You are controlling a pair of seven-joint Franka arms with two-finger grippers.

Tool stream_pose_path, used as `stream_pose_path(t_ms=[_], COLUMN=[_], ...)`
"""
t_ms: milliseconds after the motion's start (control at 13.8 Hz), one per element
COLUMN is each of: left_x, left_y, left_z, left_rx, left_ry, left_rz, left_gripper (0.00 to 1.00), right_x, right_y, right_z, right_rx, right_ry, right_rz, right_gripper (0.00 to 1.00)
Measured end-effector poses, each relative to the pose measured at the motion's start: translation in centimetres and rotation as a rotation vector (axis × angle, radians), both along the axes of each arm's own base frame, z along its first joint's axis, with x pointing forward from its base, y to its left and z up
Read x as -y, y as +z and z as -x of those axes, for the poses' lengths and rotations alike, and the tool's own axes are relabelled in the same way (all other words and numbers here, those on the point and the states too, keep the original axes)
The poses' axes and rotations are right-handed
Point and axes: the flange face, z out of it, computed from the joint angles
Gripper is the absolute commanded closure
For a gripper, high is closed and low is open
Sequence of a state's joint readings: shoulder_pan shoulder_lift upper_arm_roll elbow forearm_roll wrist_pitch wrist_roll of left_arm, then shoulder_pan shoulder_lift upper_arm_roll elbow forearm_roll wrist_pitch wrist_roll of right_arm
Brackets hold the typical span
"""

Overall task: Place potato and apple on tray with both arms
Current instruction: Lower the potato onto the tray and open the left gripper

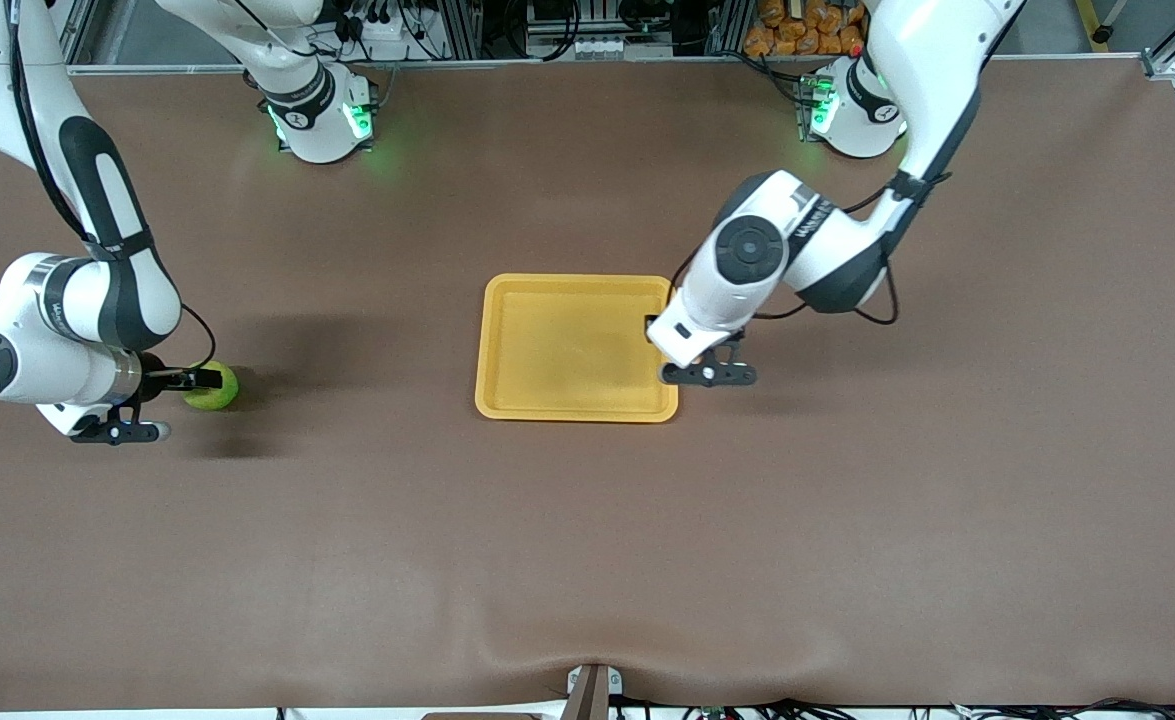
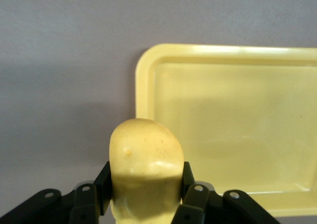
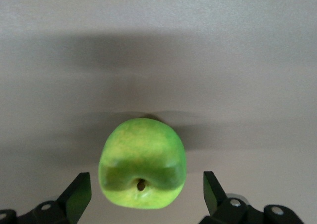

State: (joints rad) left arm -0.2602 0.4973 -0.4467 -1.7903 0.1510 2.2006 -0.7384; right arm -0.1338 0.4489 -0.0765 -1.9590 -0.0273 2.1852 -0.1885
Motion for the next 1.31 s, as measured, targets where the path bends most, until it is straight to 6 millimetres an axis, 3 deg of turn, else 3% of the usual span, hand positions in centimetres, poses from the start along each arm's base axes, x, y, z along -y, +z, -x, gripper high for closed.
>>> stream_pose_path(t_ms=[218,290,363,508,581,798,1016,1089,1161,1306], left_x=[2.7,3.4,3.9,4.7,5.0,5.7,5.9,6.0,6.0,6.0], left_y=[-2.6,-3.4,-4.0,-4.7,-5.0,-6.2,-7.3,-7.6,-7.8,-8.0], left_z=[2.1,2.7,3.1,3.1,3.0,3.0,3.1,3.2,3.2,3.3], left_rx=[-0.008,-0.007,-0.001,0.023,0.035,0.060,0.075,0.077,0.077,0.076], left_ry=[0.005,-0.005,-0.016,-0.027,-0.032,-0.075,-0.111,-0.117,-0.121,-0.122], left_rz=[-0.046,-0.061,-0.075,-0.094,-0.101,-0.126,-0.149,-0.154,-0.156,-0.159], left_gripper=[1.00,1.00,1.00,1.00,1.00,1.00,0.98,0.91,0.73,0.19], right_x=[0.2,0.1,0.0,-0.1,-0.2,-0.5,-0.3,-0.4,-0.6,-1.5], right_y=[-1.4,-1.9,-2.3,-2.4,-2.4,-2.1,0.5,1.3,2.0,3.3], right_z=[1.1,1.4,1.7,1.8,1.8,1.8,0.3,-0.2,-0.6,-1.3], right_rx=[0.010,0.017,0.019,0.020,0.019,-0.017,-0.061,-0.067,-0.074,-0.103], right_ry=[-0.005,-0.003,-0.002,-0.001,-0.001,0.000,-0.007,-0.005,-0.002,0.012], right_rz=[0.000,0.001,0.001,0.000,-0.001,-0.009,-0.022,-0.024,-0.026,-0.033], right_gripper=[0.00,0.08,0.28,0.83,1.00,1.00,1.00,1.00,1.00,1.00])
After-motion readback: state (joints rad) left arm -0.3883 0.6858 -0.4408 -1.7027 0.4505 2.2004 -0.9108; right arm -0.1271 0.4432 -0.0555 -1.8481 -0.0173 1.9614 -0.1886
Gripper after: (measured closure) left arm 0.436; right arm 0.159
